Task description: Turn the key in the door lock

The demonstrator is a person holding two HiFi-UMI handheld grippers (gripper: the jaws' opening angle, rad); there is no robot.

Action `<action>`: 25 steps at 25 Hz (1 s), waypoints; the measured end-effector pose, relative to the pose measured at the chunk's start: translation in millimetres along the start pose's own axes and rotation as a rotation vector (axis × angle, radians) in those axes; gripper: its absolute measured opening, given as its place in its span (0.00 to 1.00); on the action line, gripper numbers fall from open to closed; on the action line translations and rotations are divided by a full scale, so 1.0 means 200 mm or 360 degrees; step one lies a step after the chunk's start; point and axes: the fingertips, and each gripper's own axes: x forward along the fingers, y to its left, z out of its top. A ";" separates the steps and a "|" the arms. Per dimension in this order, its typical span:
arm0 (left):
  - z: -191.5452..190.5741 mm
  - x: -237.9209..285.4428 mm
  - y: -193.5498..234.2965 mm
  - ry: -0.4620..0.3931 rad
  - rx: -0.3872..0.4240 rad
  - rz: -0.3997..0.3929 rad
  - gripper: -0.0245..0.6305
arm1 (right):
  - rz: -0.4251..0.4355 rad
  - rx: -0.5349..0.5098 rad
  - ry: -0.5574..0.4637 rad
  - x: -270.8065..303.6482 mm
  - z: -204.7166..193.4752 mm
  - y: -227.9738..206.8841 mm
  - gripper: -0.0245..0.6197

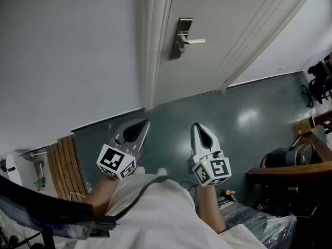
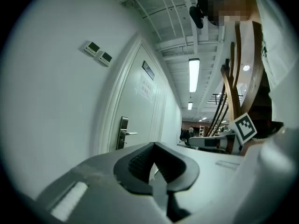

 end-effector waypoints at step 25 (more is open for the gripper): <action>0.00 -0.07 0.21 0.0006 -0.0020 -0.0034 0.04 | -0.0037 -0.0024 0.0031 0.15 -0.05 0.10 0.05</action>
